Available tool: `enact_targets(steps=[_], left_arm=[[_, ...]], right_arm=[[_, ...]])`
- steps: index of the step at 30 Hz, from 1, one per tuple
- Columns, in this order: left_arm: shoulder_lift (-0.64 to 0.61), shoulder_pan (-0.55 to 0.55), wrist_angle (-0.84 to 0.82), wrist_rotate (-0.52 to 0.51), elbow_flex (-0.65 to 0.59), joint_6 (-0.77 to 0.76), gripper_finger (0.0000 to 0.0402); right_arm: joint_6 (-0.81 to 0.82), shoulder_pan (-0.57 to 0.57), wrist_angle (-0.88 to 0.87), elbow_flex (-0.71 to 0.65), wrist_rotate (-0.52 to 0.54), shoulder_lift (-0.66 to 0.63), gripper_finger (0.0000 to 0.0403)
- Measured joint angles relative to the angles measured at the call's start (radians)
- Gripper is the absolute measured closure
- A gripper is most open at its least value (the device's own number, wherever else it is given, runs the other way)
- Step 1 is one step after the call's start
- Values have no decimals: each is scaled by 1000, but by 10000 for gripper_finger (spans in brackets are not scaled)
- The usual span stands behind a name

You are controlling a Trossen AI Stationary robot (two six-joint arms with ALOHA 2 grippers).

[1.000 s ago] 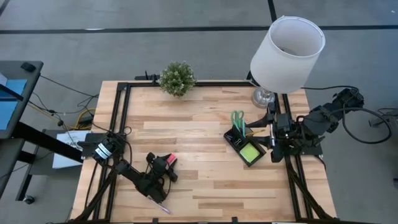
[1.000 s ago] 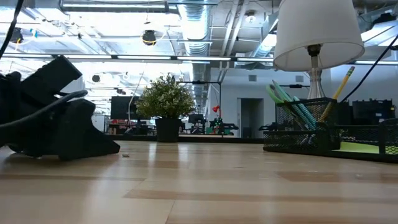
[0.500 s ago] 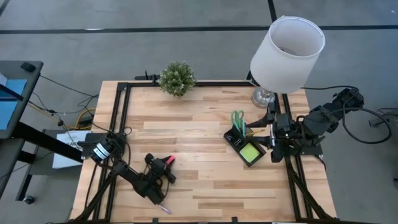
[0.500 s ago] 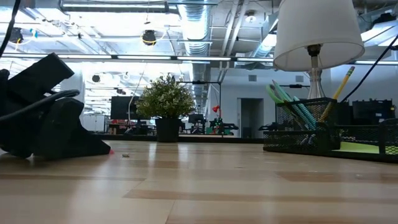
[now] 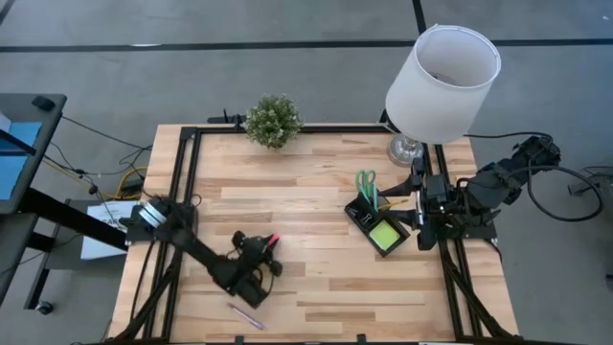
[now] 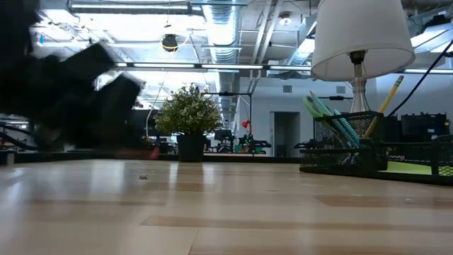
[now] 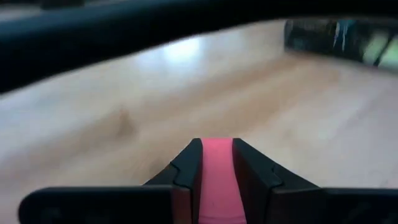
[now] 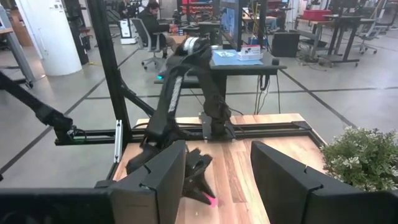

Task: Pick and place office supplies into organizer
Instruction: Put the pink eraser into the black desk organizer

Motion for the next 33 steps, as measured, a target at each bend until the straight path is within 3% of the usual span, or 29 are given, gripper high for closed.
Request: enact_targets(steps=[3,6,8,10,12,14,18,21,26,29,33], left_arm=[[-93,75,87,-17,15,204,347],[-183,165,313,-5,25,604,348],[-207,236,537,103,26,936,343],[-208,307,807,295,24,1231,339],[-203,373,1033,457,28,1416,341],[-179,439,1135,550,47,1516,349],[-124,562,1025,804,133,1538,350],[-20,592,967,949,241,1600,350],[153,594,740,1052,542,1702,346],[239,596,515,1049,721,1791,344],[314,619,314,1088,876,1807,343]], right_arm=[[0,0,0,0,0,0,228],[0,0,-4,0,0,0,228],[0,0,-7,0,0,0,228],[0,0,-6,0,0,0,228],[0,0,-6,0,0,0,228],[0,0,-6,0,0,0,228],[0,0,-6,0,0,0,228],[0,0,-6,0,0,0,228],[0,0,-6,0,0,0,228],[0,0,-6,0,0,0,228],[0,0,-7,0,0,0,228]])
